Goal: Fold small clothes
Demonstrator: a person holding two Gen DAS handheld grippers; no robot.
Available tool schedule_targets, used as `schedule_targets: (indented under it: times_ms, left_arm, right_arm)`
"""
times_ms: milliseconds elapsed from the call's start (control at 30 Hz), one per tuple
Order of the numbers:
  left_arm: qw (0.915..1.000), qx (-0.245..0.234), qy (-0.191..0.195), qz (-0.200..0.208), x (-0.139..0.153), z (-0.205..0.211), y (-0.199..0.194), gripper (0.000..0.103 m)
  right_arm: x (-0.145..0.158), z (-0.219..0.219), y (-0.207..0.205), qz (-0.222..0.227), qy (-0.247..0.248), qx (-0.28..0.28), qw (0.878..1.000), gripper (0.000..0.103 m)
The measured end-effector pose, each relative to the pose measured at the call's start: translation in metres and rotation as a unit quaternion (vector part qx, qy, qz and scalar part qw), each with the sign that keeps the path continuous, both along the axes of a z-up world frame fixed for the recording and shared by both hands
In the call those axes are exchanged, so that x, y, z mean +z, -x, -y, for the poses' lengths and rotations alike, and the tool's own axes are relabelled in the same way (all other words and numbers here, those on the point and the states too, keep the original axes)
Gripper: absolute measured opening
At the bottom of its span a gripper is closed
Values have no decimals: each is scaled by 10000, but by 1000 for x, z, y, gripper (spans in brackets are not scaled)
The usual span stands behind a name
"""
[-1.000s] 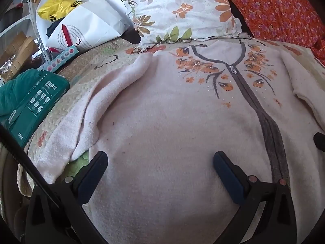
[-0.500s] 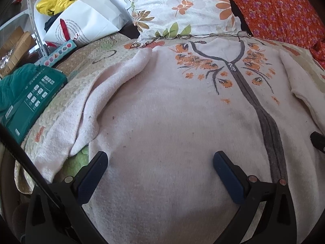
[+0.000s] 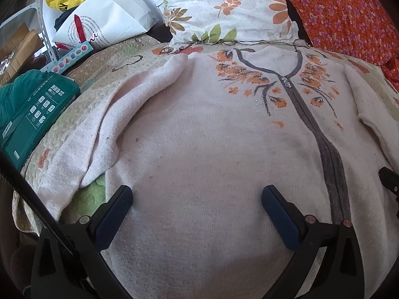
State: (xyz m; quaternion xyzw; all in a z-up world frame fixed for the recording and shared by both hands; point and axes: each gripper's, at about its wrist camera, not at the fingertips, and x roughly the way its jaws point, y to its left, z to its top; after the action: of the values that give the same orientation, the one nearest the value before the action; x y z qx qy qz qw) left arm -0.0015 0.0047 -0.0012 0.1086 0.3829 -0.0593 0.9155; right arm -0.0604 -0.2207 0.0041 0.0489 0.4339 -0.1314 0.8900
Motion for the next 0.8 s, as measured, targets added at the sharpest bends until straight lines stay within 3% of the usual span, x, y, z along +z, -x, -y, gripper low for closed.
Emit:
schedule_targets:
  times_ms: [800]
  left_arm:
    - [9999, 13, 85, 126, 0, -1, 0, 103]
  right_arm:
    - [-1, -1, 0, -7, 14, -3, 10000, 103]
